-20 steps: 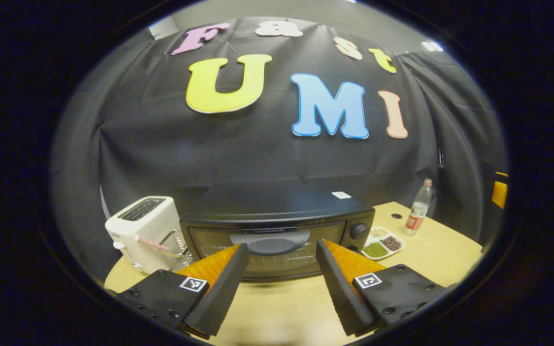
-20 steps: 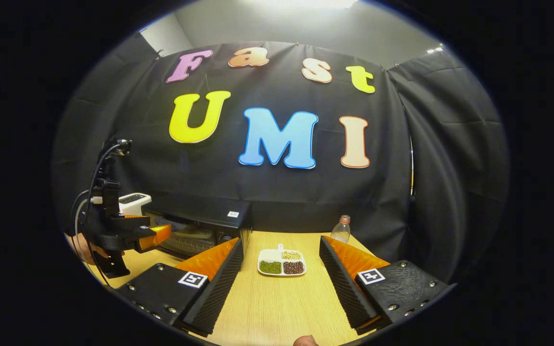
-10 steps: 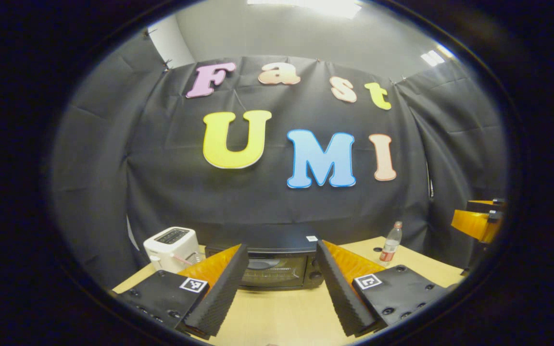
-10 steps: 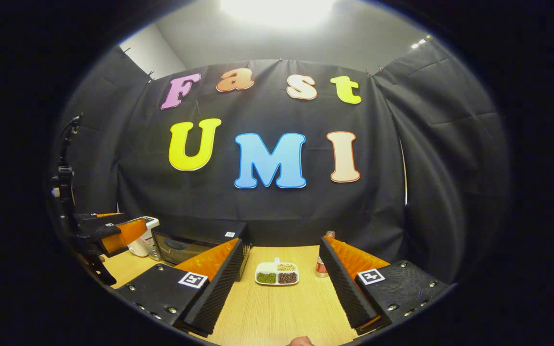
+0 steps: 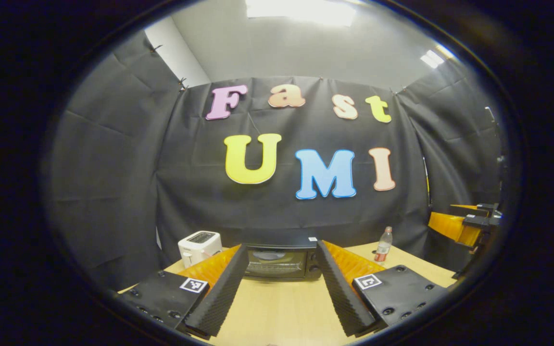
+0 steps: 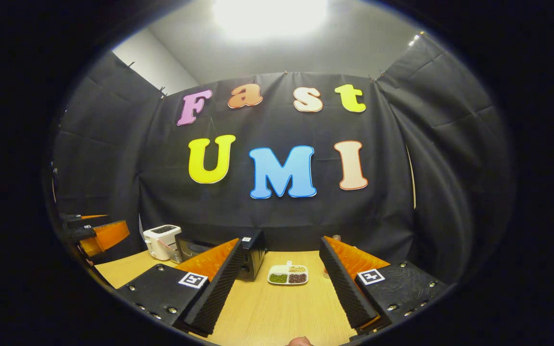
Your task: Open the electric oven with the left hand, put the food in, and close the electric oven.
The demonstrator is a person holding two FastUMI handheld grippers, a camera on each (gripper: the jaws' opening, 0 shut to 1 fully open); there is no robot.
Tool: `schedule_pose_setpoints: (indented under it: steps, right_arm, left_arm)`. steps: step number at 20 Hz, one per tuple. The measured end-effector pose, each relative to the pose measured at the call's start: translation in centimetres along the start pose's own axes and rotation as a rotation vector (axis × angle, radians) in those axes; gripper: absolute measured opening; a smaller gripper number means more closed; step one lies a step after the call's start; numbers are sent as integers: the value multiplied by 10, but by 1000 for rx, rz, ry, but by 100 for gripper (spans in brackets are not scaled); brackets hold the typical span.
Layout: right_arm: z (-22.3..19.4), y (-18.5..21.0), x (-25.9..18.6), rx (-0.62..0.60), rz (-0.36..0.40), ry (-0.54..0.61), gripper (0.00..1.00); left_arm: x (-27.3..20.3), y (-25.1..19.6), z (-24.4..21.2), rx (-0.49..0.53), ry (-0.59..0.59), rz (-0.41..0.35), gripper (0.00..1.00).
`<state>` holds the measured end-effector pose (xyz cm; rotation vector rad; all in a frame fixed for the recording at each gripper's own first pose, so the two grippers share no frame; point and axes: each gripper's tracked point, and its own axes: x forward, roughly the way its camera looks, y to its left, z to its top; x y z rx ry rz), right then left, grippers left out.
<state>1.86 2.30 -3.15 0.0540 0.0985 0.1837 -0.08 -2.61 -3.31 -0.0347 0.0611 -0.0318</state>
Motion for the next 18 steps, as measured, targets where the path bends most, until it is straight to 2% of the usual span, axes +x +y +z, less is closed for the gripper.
schedule_pose_setpoints:
  steps: [1, 2, 3, 4, 5, 15, 16, 17, 18]
  right_arm:
    - [4, 5, -4, 9, 9, -13, 98]
    - [9, 9, -8, 19, 11, -24, 98]
    - [11, 11, -12, 26, 8, -34, 98]
    - [12, 13, -15, 28, 0, -39, 98]
    - [12, 17, -19, 26, -1, -40, 98]
    - [11, 33, -49, 15, -30, -30, 98]
    - [11, 34, -50, 16, -28, -30, 98]
    - [11, 35, -51, 16, -27, -27, 98]
    - [10, 35, -52, 14, -27, -23, 98]
  left_arm:
    - [-5, 3, 1, 0, -3, 0, 95]
    - [-9, 6, 2, 4, -7, -1, 100]
    - [-12, 12, 2, 8, -10, 1, 95]
    - [-16, 17, 0, 13, -6, 2, 95]
    - [-21, 22, 1, 15, -8, 5, 100]
    - [-48, 64, 13, 6, -41, 44, 100]
    - [-51, 64, 14, 6, -45, 41, 95]
    - [-51, 65, 13, 8, -45, 42, 100]
    - [-51, 65, 14, 9, -47, 40, 100]
